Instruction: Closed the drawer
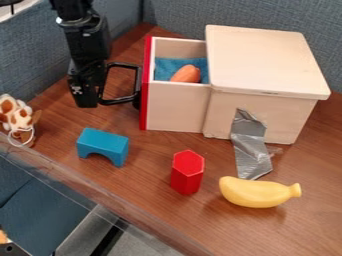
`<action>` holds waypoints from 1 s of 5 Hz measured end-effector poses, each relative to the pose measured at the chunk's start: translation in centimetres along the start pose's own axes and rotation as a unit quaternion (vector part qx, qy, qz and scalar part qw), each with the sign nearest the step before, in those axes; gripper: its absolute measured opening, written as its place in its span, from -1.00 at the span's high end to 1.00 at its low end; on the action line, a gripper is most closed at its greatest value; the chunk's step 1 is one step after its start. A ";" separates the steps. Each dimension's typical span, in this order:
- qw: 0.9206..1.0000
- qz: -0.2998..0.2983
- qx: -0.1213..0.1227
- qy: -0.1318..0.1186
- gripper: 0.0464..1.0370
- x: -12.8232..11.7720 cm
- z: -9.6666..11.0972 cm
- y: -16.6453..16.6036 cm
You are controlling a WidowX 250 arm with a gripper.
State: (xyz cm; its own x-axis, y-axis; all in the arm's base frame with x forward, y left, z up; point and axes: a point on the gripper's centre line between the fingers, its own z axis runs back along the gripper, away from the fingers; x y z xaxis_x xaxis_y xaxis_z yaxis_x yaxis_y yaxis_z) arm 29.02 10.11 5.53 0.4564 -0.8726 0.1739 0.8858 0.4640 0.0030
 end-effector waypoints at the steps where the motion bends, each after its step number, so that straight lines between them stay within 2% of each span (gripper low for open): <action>1: 1.000 -0.001 0.002 -0.001 -0.92 0.1 0.1 0.2; 3: 1.000 -0.009 0.002 -0.001 -0.92 0.0 0.2 0.2; 5: 1.000 0.003 0.006 0.016 -0.92 -2.0 0.6 0.5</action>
State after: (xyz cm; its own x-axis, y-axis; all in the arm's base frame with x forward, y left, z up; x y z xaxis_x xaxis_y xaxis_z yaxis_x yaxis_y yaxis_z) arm 28.44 12.20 5.78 0.4636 -0.8744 0.1429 0.8824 0.4702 0.0143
